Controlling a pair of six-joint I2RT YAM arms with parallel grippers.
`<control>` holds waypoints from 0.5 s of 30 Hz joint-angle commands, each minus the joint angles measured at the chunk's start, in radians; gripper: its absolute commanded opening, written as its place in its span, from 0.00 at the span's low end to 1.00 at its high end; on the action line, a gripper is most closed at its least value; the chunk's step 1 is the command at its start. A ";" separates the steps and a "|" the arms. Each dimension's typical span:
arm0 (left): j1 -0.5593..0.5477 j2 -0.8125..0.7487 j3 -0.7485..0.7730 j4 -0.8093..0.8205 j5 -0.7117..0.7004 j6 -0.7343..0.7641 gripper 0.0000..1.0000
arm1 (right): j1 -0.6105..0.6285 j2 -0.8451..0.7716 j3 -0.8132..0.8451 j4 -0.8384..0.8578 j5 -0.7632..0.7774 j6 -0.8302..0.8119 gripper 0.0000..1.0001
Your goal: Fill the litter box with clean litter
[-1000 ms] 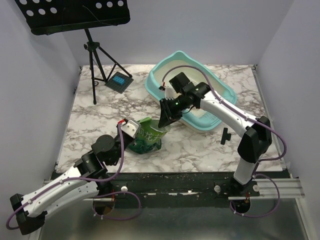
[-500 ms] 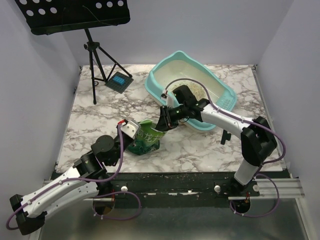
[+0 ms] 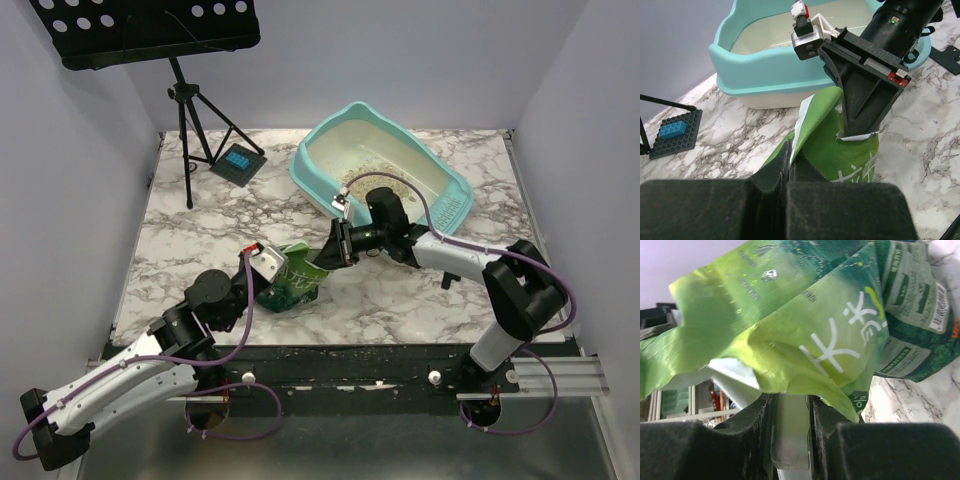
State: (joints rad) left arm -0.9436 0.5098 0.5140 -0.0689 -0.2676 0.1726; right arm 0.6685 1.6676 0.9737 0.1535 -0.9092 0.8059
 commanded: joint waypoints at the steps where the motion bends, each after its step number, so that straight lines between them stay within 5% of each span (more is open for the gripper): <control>1: 0.002 0.009 -0.006 0.047 0.045 0.025 0.00 | -0.001 -0.074 -0.062 0.250 -0.148 0.121 0.00; 15: 0.002 0.010 -0.031 0.064 0.117 0.047 0.00 | -0.096 -0.209 -0.259 0.560 -0.203 0.294 0.00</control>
State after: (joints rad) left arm -0.9424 0.5228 0.5060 -0.0528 -0.2207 0.2077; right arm 0.6018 1.5303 0.7586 0.5304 -0.9909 1.0149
